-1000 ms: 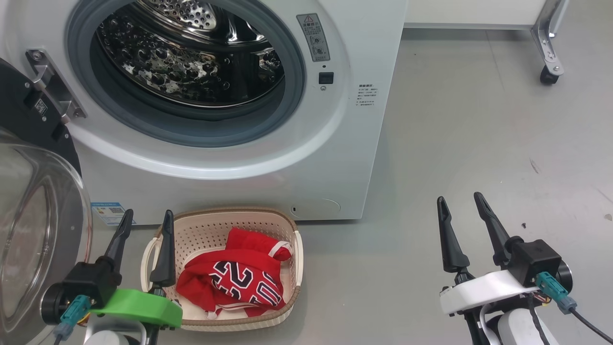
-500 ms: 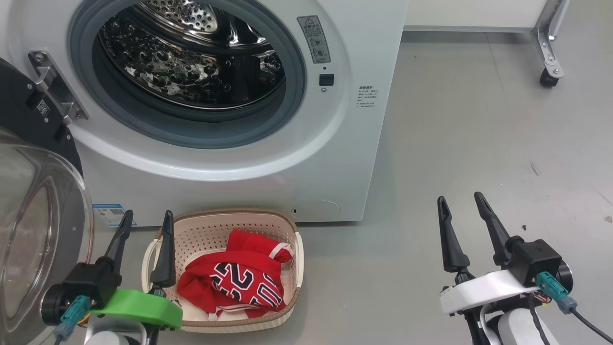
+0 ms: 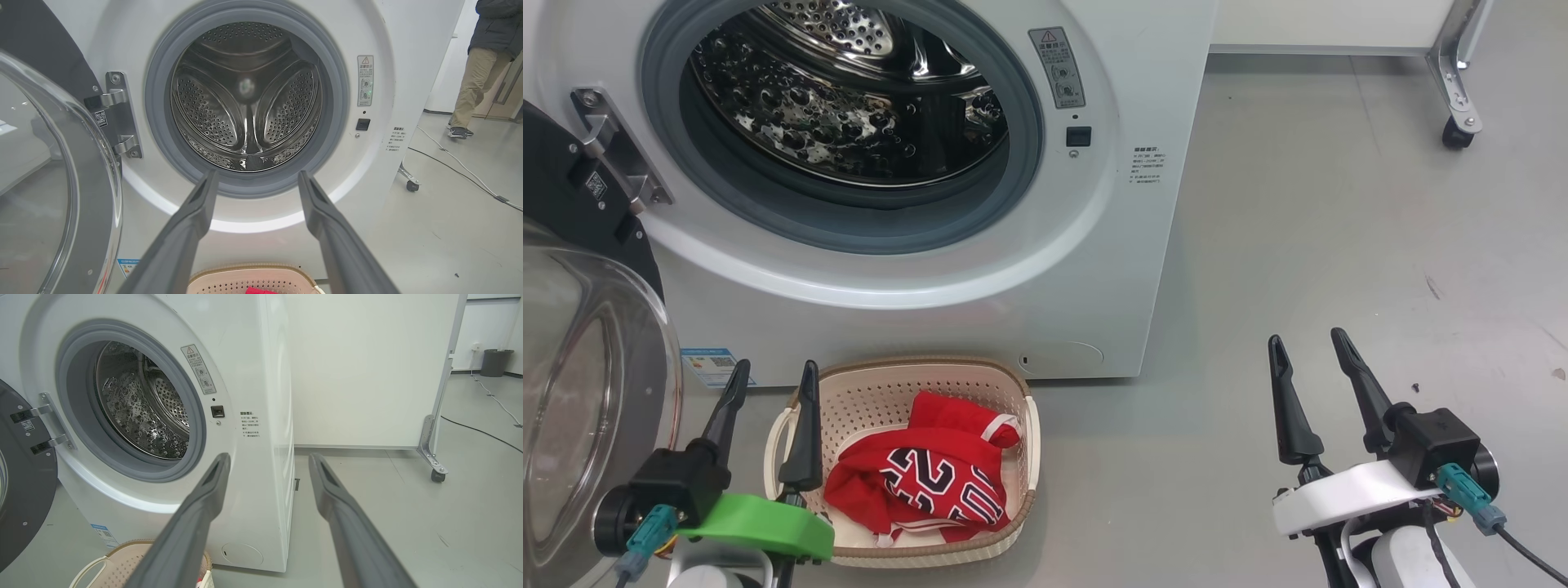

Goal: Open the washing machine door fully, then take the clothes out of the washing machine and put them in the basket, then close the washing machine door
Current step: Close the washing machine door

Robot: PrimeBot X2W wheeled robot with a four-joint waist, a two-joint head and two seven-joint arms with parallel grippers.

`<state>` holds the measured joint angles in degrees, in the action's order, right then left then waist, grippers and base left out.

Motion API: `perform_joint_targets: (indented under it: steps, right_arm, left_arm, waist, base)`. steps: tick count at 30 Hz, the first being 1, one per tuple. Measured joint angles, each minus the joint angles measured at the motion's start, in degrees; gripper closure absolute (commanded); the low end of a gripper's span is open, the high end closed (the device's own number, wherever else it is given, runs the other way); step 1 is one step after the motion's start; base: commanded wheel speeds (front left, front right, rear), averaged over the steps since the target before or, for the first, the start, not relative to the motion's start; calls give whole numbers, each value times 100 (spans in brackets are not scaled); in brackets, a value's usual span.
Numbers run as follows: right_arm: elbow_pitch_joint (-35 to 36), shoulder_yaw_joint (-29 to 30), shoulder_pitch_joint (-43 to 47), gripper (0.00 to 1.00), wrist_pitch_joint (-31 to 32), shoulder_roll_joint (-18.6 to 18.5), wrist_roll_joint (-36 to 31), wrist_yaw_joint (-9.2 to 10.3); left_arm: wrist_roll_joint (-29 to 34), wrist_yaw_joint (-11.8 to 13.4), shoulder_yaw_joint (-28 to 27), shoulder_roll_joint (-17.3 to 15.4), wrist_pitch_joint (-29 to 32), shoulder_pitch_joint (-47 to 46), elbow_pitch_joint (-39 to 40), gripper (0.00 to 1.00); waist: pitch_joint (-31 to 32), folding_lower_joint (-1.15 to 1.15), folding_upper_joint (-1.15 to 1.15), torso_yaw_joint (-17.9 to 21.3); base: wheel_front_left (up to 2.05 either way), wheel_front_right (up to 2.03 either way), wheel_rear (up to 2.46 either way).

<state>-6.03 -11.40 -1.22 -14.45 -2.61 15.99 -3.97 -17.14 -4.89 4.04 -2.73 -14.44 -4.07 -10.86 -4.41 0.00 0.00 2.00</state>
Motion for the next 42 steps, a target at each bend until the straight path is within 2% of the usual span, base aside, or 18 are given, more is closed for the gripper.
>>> perform_joint_targets:
  steps: [15, 42]
  right_arm:
    - [-4, 0, -2, 0, 0, 1, 9, 1]
    - [-40, -4, -2, 0, 0, 1, 19, 2]
  left_arm:
    - [-1, 0, -5, 7, 0, 1, -13, 0]
    - [1, 2, -8, 12, 0, 1, -5, 0]
  waist:
    - [18, 0, 0, -4]
    - [75, 0, 0, -13]
  base:
    - [-59, 59, 0]
    - [-104, 104, 0]
